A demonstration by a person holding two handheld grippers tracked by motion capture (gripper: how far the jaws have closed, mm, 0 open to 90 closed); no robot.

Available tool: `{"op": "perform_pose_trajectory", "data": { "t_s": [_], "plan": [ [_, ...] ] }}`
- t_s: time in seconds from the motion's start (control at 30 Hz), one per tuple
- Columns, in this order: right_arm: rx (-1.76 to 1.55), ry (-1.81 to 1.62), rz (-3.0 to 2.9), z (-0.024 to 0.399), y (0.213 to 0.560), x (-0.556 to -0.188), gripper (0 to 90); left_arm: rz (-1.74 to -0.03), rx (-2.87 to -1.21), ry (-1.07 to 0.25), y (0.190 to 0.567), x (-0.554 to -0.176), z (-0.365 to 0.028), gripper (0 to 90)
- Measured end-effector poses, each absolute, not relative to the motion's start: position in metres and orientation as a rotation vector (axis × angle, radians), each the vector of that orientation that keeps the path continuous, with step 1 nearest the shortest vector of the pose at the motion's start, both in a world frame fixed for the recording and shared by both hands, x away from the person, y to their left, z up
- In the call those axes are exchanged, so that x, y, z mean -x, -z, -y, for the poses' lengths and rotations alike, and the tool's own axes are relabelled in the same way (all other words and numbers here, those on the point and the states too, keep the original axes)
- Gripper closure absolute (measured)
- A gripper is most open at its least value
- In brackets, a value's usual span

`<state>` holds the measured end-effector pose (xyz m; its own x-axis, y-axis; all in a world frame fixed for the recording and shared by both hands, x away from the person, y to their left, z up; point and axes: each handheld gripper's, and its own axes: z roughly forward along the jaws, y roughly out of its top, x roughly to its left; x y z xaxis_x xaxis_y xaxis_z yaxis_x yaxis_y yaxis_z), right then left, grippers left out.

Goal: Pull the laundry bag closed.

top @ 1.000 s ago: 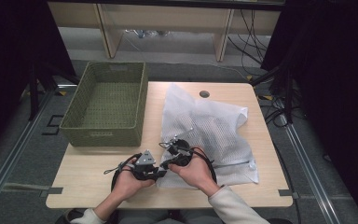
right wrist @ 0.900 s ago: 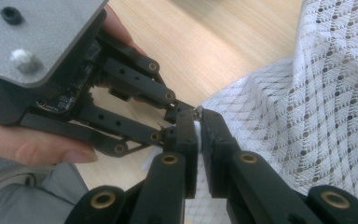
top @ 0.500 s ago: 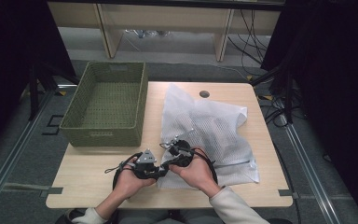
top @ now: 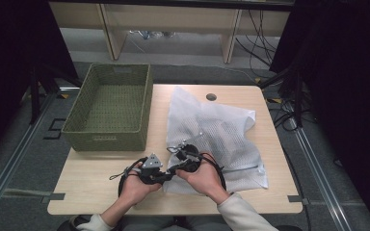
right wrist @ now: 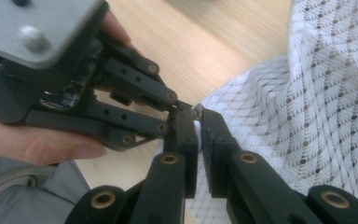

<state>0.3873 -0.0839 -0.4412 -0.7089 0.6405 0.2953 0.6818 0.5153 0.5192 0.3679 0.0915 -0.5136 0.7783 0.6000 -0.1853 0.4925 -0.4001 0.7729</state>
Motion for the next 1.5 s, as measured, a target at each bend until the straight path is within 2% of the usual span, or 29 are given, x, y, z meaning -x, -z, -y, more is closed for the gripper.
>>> {"op": "perform_pose_trajectory", "data": {
  "t_s": [0.13, 0.37, 0.63, 0.7, 0.73, 0.87, 1.13, 1.23, 1.5],
  "plan": [
    [1.188, 0.968, 2.672, 0.088, 0.444, -0.385, 87.0, -0.805, -2.057, -0.202, 0.510, -0.366, -0.091, 88.4],
    [1.204, 0.957, 2.687, 0.091, 0.445, -0.383, 87.1, -0.849, -2.009, -0.163, 0.509, -0.362, -0.088, 88.5],
    [1.242, 0.920, 2.664, 0.092, 0.445, -0.380, 87.2, -0.798, -2.052, -0.223, 0.506, -0.363, -0.090, 88.5],
    [1.196, 0.941, 2.649, 0.095, 0.445, -0.382, 87.1, -0.830, -2.013, -0.183, 0.507, -0.361, -0.088, 88.6],
    [1.206, 0.933, 2.654, 0.096, 0.446, -0.381, 87.1, -0.804, -2.053, -0.209, 0.506, -0.363, -0.090, 88.6],
    [1.220, 0.972, 2.634, 0.096, 0.448, -0.381, 86.8, -0.832, -2.007, -0.211, 0.506, -0.360, -0.087, 88.6],
    [1.203, 1.008, 2.614, 0.095, 0.448, -0.380, 83.6, -0.810, -2.033, -0.225, 0.505, -0.360, -0.087, 88.6],
    [1.220, 1.024, 2.610, 0.094, 0.449, -0.380, 86.4, -0.811, -2.023, -0.235, 0.505, -0.359, -0.086, 88.6],
    [1.207, 1.069, 2.623, 0.097, 0.446, -0.380, 86.4, -0.828, -2.025, -0.198, 0.505, -0.359, -0.086, 88.6]
  ]
}}
